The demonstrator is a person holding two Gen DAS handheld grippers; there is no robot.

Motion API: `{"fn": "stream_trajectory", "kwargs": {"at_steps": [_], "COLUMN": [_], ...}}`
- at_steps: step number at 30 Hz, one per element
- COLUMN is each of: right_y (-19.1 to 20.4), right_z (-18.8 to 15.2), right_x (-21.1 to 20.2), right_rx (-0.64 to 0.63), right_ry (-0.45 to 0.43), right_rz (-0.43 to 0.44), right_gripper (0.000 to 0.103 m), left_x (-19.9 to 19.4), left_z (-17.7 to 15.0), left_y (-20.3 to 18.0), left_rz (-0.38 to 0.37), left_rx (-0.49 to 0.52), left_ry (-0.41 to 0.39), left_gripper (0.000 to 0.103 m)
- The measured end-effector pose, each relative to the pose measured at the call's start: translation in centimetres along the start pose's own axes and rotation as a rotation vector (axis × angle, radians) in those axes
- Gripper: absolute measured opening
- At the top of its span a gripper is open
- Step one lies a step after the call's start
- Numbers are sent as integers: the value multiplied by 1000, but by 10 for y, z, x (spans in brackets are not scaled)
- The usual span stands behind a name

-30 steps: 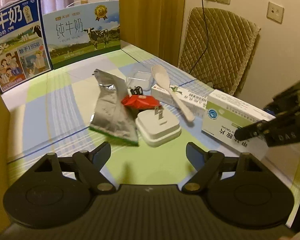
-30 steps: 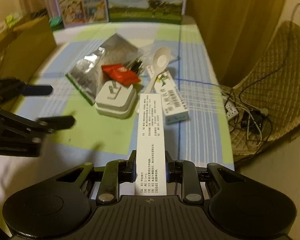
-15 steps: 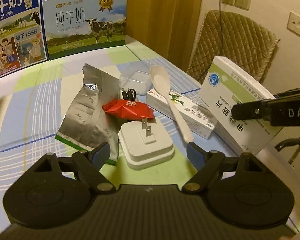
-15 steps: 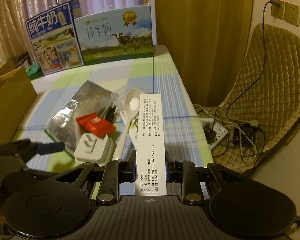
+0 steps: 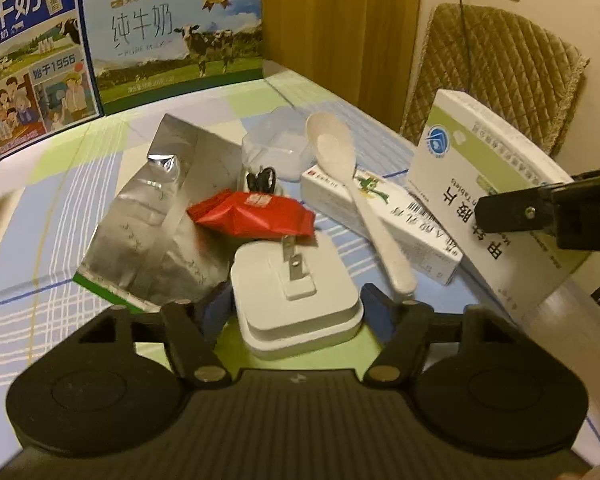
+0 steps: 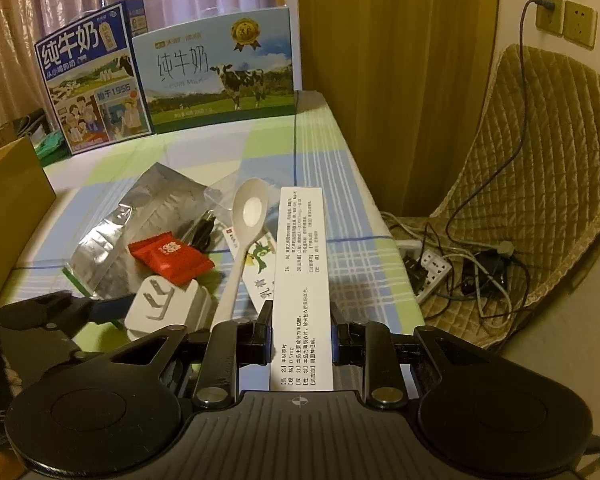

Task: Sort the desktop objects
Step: 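Close the left gripper on the white plug charger while the right holds the white box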

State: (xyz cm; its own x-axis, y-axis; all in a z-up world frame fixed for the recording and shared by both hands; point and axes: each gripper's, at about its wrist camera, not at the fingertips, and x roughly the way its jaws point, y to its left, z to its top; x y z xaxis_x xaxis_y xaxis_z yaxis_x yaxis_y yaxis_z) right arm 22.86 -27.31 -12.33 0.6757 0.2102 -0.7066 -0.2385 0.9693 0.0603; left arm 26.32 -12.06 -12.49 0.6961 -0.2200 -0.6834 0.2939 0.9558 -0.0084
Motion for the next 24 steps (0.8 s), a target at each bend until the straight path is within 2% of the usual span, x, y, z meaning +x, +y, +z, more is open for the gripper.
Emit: {"fn": "stream_trajectory", "kwargs": {"at_steps": [5, 9, 15, 19, 24], "right_y": [6, 16, 51, 70, 75], "right_z": [-2, -8, -45, -65, -67], "right_x": [-2, -12, -38, -37, -29], "right_rx": [-5, -8, -15, -44, -81], "right_ry": [3, 7, 43, 91, 100], "right_rz": [20, 65, 146, 172, 153], "right_gripper": [22, 22, 22, 22, 22], "left_x": [-20, -54, -103, -112, -111], "left_z": [-12, -29, -67, -86, -90], "left_y": [6, 23, 50, 59, 63], "left_rz": [8, 13, 71, 67, 83], "left_rx": [10, -5, -23, -44, -57], "left_ry": [25, 65, 78, 81, 58], "left_gripper": [62, 62, 62, 62, 65]}}
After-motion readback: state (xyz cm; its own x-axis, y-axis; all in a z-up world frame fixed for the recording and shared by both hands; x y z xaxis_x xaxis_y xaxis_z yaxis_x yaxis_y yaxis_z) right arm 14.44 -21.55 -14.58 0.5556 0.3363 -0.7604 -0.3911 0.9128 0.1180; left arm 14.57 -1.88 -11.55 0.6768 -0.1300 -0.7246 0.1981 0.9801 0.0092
